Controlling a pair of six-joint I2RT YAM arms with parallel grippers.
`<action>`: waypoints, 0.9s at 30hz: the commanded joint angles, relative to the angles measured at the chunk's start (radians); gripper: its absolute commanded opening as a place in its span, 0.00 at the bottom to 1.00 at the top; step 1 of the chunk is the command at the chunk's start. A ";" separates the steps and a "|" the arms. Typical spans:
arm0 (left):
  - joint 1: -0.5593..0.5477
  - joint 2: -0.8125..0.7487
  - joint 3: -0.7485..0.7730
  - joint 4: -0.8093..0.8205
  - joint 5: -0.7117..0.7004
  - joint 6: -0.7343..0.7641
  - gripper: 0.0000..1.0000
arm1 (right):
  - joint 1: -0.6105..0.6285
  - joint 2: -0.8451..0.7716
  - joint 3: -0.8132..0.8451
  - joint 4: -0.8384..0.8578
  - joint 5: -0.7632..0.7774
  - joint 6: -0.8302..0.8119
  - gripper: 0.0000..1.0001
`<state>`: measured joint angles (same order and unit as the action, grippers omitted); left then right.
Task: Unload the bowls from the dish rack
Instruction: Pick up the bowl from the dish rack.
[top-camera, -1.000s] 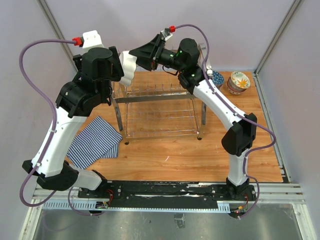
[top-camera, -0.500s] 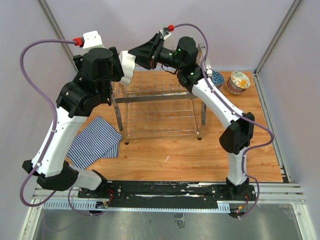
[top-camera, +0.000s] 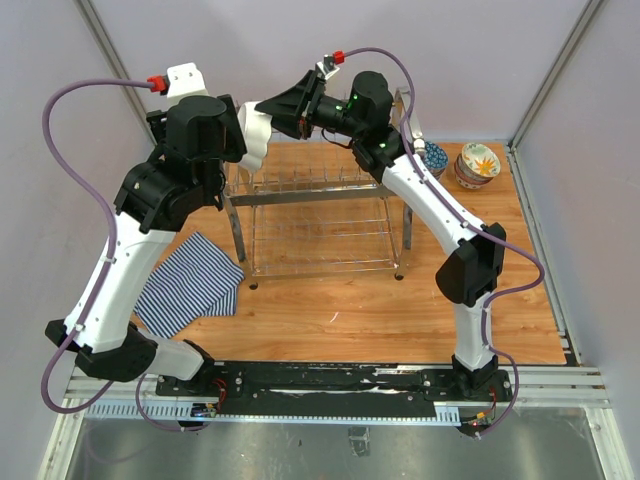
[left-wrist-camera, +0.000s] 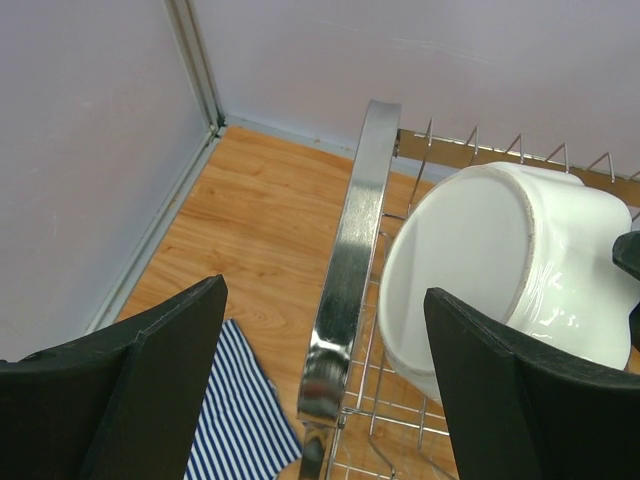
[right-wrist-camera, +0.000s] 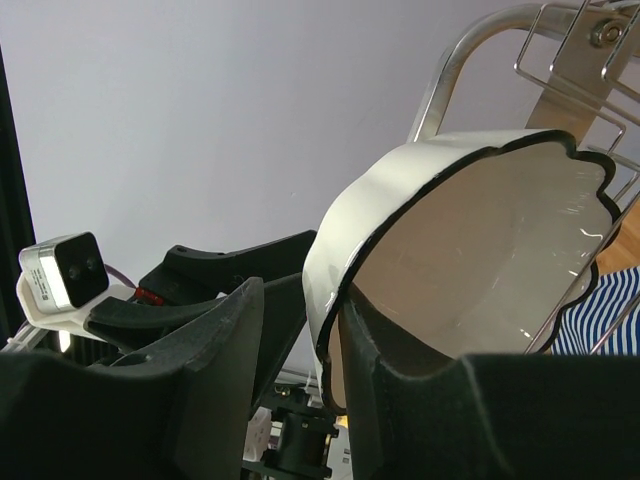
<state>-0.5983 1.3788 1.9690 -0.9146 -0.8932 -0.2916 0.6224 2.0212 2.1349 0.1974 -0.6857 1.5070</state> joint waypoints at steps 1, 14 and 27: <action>0.012 -0.018 -0.004 0.030 -0.013 0.005 0.85 | 0.012 0.019 0.030 0.013 -0.017 -0.011 0.37; 0.019 -0.021 -0.010 0.032 -0.005 0.004 0.85 | 0.014 0.021 0.024 0.025 -0.025 -0.004 0.30; 0.025 -0.024 -0.016 0.033 -0.004 0.005 0.84 | 0.016 0.017 -0.011 0.074 -0.026 0.026 0.25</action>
<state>-0.5838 1.3762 1.9621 -0.9138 -0.8886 -0.2890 0.6243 2.0216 2.1345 0.1837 -0.7002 1.5082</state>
